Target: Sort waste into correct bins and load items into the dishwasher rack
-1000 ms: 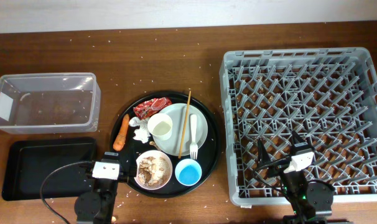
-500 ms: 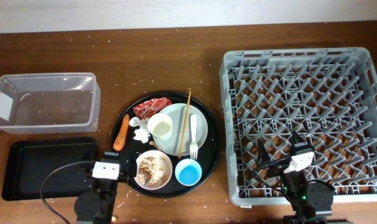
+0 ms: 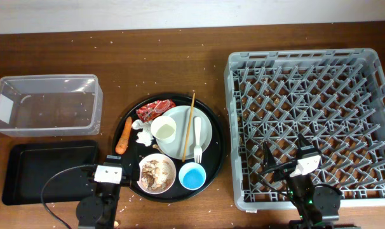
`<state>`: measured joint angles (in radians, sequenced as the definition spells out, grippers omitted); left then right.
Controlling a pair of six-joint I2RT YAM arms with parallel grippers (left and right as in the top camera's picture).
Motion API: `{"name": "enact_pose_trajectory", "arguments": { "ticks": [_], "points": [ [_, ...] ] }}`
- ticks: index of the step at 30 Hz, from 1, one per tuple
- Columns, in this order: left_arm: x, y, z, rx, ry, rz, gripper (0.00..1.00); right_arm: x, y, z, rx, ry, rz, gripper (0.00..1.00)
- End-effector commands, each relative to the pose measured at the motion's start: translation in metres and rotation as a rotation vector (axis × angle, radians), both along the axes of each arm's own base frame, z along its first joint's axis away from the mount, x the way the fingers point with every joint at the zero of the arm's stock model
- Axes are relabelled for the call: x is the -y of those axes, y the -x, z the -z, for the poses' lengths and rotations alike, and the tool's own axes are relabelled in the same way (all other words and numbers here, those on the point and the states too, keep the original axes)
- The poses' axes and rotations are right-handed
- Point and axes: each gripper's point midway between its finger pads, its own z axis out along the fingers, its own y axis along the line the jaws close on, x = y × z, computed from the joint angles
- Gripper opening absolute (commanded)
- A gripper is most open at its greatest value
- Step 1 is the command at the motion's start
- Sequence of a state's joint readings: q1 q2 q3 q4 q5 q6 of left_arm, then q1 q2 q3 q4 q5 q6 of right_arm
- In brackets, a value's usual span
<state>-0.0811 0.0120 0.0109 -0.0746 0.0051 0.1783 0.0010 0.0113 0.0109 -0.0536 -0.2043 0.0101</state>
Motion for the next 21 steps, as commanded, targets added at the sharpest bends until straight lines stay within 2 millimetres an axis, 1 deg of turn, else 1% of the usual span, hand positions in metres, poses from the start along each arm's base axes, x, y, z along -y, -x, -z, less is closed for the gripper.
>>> {"name": "enact_pose_trajectory", "arguments": {
  "ticks": [1,15,17,18,19,20,21],
  "points": [
    [0.002,0.0,0.001,-0.005,0.009,0.011,0.99,-0.002,0.0,0.003,-0.004,0.003,-0.007,0.99],
    [0.002,0.0,0.002,-0.005,0.009,0.011,0.99,-0.002,0.0,0.003,-0.004,0.003,-0.008,0.99],
    [0.003,0.0,-0.003,0.012,0.011,0.017,0.99,-0.006,0.001,0.002,-0.002,0.0,-0.032,0.99],
    [0.019,0.003,-0.004,0.015,0.018,0.114,0.99,-0.018,0.005,0.001,0.002,-0.008,-0.108,0.99],
    [0.046,0.01,-0.007,0.025,0.028,0.276,0.99,-0.028,0.008,-0.007,0.022,-0.038,-0.166,0.99],
    [0.075,0.024,-0.022,0.082,0.03,0.464,0.99,-0.043,0.016,-0.031,0.072,-0.166,-0.266,0.99],
    [0.084,0.033,-0.04,0.132,0.048,0.532,0.99,-0.05,0.023,-0.058,0.129,-0.269,-0.324,0.99]
  ]
}}
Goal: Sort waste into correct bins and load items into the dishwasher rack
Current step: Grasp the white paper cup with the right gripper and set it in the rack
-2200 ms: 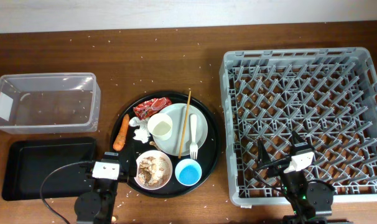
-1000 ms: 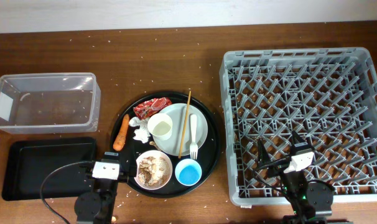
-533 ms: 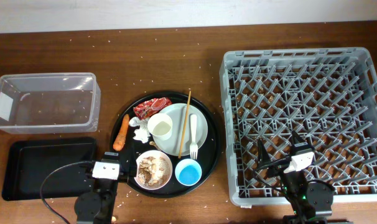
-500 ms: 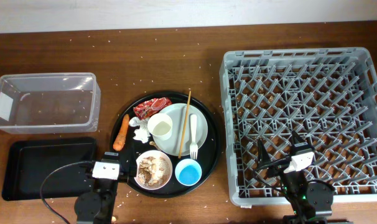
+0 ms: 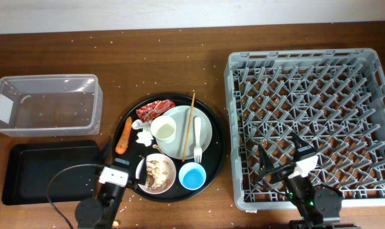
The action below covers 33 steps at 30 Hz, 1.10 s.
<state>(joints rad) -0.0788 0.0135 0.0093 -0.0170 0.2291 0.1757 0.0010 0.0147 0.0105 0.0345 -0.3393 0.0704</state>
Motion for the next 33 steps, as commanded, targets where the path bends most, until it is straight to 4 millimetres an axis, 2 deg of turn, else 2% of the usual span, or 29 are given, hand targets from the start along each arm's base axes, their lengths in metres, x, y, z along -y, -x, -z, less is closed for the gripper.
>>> {"name": "enact_pose_trajectory", "arguments": {
  "ticks": [1,2,3,5,7,9,10,11,12,13,14,15,16,17,18,19,20,21,22,23,24,25,26,27,28,29,30,31,33],
  "points": [
    [0.046,0.03,-0.05,0.111,0.08,0.309,0.99,-0.028,0.028,-0.074,0.136,-0.261,-0.224,0.99],
    [0.045,0.038,-0.083,0.163,0.078,0.305,0.99,-0.028,0.037,-0.102,0.181,-0.262,-0.229,0.99],
    [0.04,0.037,-0.105,0.1,0.085,0.27,0.99,-0.027,0.045,-0.13,0.187,-0.262,-0.227,0.99],
    [0.04,0.028,-0.133,-0.064,0.094,0.257,0.99,-0.024,0.043,-0.152,0.053,-0.28,-0.186,0.99],
    [0.041,0.007,-0.151,-0.357,0.108,0.241,0.99,-0.024,0.028,-0.15,-0.3,-0.288,-0.135,0.99],
    [0.045,-0.018,-0.146,-0.713,0.131,0.227,0.99,-0.024,0.017,-0.132,-0.712,-0.098,-0.126,0.99],
    [0.057,-0.025,-0.144,-0.805,0.203,0.279,0.99,-0.024,0.007,-0.128,-0.792,-0.031,-0.15,0.99],
    [0.064,-0.036,-0.136,-0.848,0.224,0.317,0.99,-0.029,-0.006,-0.12,-0.899,-0.063,-0.178,0.99],
    [0.061,-0.049,-0.111,-0.935,0.217,0.275,0.99,-0.036,-0.011,-0.11,-0.98,-0.093,-0.222,0.99],
    [0.056,-0.056,-0.084,-1.031,0.191,0.219,0.99,-0.04,-0.017,-0.097,-1.054,-0.114,-0.241,0.99],
    [0.054,-0.062,-0.042,-1.172,0.121,0.145,0.89,-0.04,-0.017,-0.096,-1.057,-0.114,-0.242,0.99],
    [0.051,-0.067,-0.016,-1.252,0.069,0.074,0.82,-0.04,-0.011,-0.104,-1.024,-0.109,-0.243,0.99],
    [0.044,-0.078,0.023,-1.34,-0.012,-0.061,0.79,-0.039,0.001,-0.121,-0.941,-0.095,-0.243,0.99],
    [0.044,-0.082,0.04,-1.373,-0.045,-0.09,0.77,-0.039,0.011,-0.134,-0.88,-0.088,-0.245,0.99],
    [0.043,-0.087,0.067,-1.424,-0.091,-0.119,0.64,-0.04,0.025,-0.148,-0.814,-0.084,-0.248,0.99],
    [0.039,-0.095,0.089,-1.457,-0.108,-0.172,0.61,-0.04,0.036,-0.154,-0.782,-0.081,-0.25,0.99],
    [0.042,-0.104,0.107,-1.467,-0.105,-0.166,0.5,-0.04,0.047,-0.159,-0.755,-0.077,-0.251,0.99],
    [0.049,-0.106,0.114,-1.482,-0.082,-0.138,0.31,-0.04,0.048,-0.158,-0.761,-0.078,-0.251,0.99],
    [0.05,-0.107,0.115,-1.478,-0.08,-0.136,0.05,-0.04,0.048,-0.156,-0.774,-0.079,-0.251,0.99],
    [0.052,-0.106,0.113,-1.485,-0.073,-0.127,0.0,-0.04,0.047,-0.155,-0.776,-0.079,-0.25,0.99],
    [0.055,-0.107,0.104,-1.491,-0.055,-0.11,0.0,-0.04,0.048,-0.155,-0.777,-0.079,-0.25,0.99],
    [0.056,-0.113,0.082,-1.481,-0.026,-0.098,0.0,-0.039,0.048,-0.154,-0.783,-0.08,-0.249,0.99],
    [0.048,-0.119,0.043,-1.455,-0.001,-0.111,0.0,-0.04,0.05,-0.153,-0.793,-0.082,-0.251,0.99],
    [0.045,-0.12,0.018,-1.435,0.009,-0.114,0.0,-0.04,0.053,-0.15,-0.812,-0.084,-0.25,0.98],
    [0.044,-0.123,-0.019,-1.372,0.024,-0.108,0.0,-0.04,0.06,-0.143,-0.856,-0.09,-0.248,0.99],
    [0.051,-0.129,-0.059,-1.272,0.067,-0.061,0.0,-0.039,0.069,-0.135,-0.914,-0.096,-0.246,0.99],
    [0.066,-0.129,-0.087,-1.21,0.13,0.03,0.0,-0.039,0.071,-0.134,-0.922,-0.098,-0.246,0.99],
    [0.08,-0.122,-0.108,-1.177,0.187,0.129,0.0,-0.04,0.07,-0.134,-0.923,-0.099,-0.247,0.99],
    [0.113,-0.106,-0.124,-1.209,0.298,0.346,0.0,-0.042,0.071,-0.135,-0.935,-0.126,-0.25,0.99]
  ]
}}
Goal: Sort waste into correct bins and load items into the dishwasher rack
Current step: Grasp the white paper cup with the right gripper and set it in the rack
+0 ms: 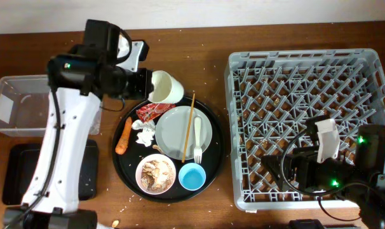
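My left gripper [148, 84] is shut on a cream cup [167, 87], held on its side above the back left rim of the round black tray [219, 152]. On that tray lie a white plate [173, 130] with a chopstick [189, 124] and a white fork [197, 145], a bowl of food scraps [157, 173], a small blue cup [192, 176], a carrot [123, 135], a red wrapper [155, 110] and a crumpled tissue [142, 135]. My right gripper [275, 170] hangs over the front of the grey dishwasher rack [313, 83], fingers apart and holding nothing.
A clear plastic bin [27, 105] stands at the left, partly hidden by my left arm. In front of it lies a flat black tray [21, 172]. Crumbs are scattered over the wooden table.
The cup has left the plate and is now in my left gripper, raised over the tray's back edge. My left arm now stands high over the left side. My right arm now reaches over the rack's front.
At first both arms sat low at the table's front edge, and the cup stood on the plate. A moment later they had shifted only slightly. Now the left gripper holds the cup aloft and the right gripper is over the rack.
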`<state>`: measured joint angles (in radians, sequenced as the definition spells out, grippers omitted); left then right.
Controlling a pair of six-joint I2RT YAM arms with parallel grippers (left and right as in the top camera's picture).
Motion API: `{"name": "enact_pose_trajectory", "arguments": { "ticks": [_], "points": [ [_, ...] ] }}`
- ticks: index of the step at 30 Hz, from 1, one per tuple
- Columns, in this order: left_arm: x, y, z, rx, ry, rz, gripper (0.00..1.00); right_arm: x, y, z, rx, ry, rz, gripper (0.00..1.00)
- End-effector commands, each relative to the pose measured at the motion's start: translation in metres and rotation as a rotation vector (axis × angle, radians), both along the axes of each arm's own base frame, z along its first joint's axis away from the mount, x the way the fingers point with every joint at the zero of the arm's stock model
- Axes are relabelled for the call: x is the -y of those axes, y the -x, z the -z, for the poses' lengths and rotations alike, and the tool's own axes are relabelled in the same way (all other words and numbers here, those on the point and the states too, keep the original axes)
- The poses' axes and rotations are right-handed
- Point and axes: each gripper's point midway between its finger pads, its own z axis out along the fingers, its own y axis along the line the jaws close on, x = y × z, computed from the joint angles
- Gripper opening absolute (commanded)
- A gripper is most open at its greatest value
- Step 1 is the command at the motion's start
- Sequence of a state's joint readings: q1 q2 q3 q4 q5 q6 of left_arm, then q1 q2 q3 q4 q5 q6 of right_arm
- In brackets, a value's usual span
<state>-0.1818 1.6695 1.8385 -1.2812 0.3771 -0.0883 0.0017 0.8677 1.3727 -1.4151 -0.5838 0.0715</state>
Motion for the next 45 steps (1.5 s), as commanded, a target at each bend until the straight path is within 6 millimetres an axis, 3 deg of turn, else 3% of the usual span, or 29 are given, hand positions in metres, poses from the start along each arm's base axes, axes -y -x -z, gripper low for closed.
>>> {"name": "enact_pose_trajectory", "arguments": {
  "ticks": [1,3,5,7,9,10,12,14,18,19,21,24,26,27,28,29,30,31,32,35,37,38,39,41,42,43,45],
  "points": [
    [0.069,0.036,-0.049,-0.009,0.415,0.304,0.0,-0.004,-0.004,-0.009,0.034,-0.026,-0.011,0.99],
    [0.108,0.072,-0.083,0.012,0.64,0.548,0.0,-0.019,-0.019,-0.027,0.11,-0.106,-0.088,0.99],
    [0.131,0.102,-0.106,0.022,0.783,0.71,0.0,-0.045,-0.023,-0.044,0.175,-0.222,-0.287,0.99],
    [0.142,0.117,-0.112,0.005,0.822,0.766,0.0,-0.065,-0.02,-0.077,0.327,-0.359,-0.501,0.99],
    [0.154,0.134,-0.119,-0.022,0.868,0.828,0.0,-0.068,-0.031,-0.085,0.358,-0.391,-0.524,0.98],
    [0.158,0.138,-0.119,-0.025,0.865,0.844,0.0,-0.072,-0.027,-0.093,0.379,-0.438,-0.577,0.95],
    [0.16,0.137,-0.12,0.004,0.865,0.86,0.0,-0.073,-0.025,-0.097,0.391,-0.458,-0.6,0.87],
    [0.161,0.134,-0.122,0.03,0.865,0.871,0.0,-0.075,-0.017,-0.102,0.391,-0.498,-0.638,0.54],
    [0.162,0.129,-0.121,0.073,0.844,0.879,0.05,-0.075,-0.015,-0.103,0.386,-0.504,-0.641,0.52],
    [0.162,0.129,-0.121,0.073,0.845,0.879,0.0,-0.074,-0.02,-0.098,0.378,-0.48,-0.614,0.79],
    [0.162,0.131,-0.124,0.073,0.864,0.889,0.0,-0.071,-0.028,-0.085,0.319,-0.443,-0.552,0.89],
    [0.163,0.129,-0.126,0.097,0.865,0.9,0.0,-0.08,-0.015,-0.087,0.324,-0.469,-0.625,0.86],
    [0.164,0.128,-0.126,0.104,0.865,0.903,0.0,-0.085,-0.013,-0.088,0.337,-0.463,-0.649,0.73],
    [0.164,0.128,-0.126,0.101,0.866,0.901,0.0,-0.084,-0.015,-0.09,0.355,-0.456,-0.65,0.6],
    [0.164,0.128,-0.126,0.101,0.866,0.901,0.01,-0.084,-0.016,-0.09,0.359,-0.455,-0.651,0.59],
    [0.164,0.128,-0.126,0.101,0.865,0.901,0.31,-0.084,-0.016,-0.091,0.366,-0.453,-0.652,0.6],
    [0.164,0.128,-0.126,0.101,0.865,0.901,0.38,-0.084,-0.017,-0.092,0.373,-0.451,-0.654,0.59],
    [0.163,0.128,-0.126,0.102,0.862,0.899,0.6,-0.083,-0.019,-0.09,0.374,-0.439,-0.641,0.58],
    [0.163,0.126,-0.124,0.105,0.853,0.894,0.99,-0.079,-0.025,-0.087,0.376,-0.408,-0.601,0.54],
    [0.143,0.1,-0.121,0.142,0.822,0.806,0.99,-0.034,-0.053,-0.084,0.356,-0.32,-0.292,0.54],
    [0.114,0.074,-0.121,0.173,0.809,0.703,0.99,0.019,-0.065,-0.065,0.279,-0.232,0.026,0.54],
    [0.103,0.067,-0.12,0.156,0.811,0.651,0.99,0.066,-0.064,-0.024,0.104,-0.113,0.292,0.54],
    [0.099,0.066,-0.119,0.141,0.811,0.633,0.99,0.093,-0.056,0.002,-0.012,-0.023,0.43,0.53],
    [0.097,0.065,-0.11,0.11,0.773,0.598,0.99,0.161,-0.02,0.054,-0.324,0.223,0.768,0.55],
    [0.095,0.064,-0.102,0.088,0.733,0.57,0.99,0.185,-0.007,0.07,-0.459,0.305,0.882,0.55],
    [0.092,0.064,-0.093,0.059,0.694,0.541,0.99,0.203,-0.007,0.086,-0.566,0.363,0.93,0.55],
    [0.089,0.064,-0.083,0.033,0.646,0.513,0.99,0.214,-0.012,0.105,-0.68,0.396,0.93,0.56]
  ]
}}
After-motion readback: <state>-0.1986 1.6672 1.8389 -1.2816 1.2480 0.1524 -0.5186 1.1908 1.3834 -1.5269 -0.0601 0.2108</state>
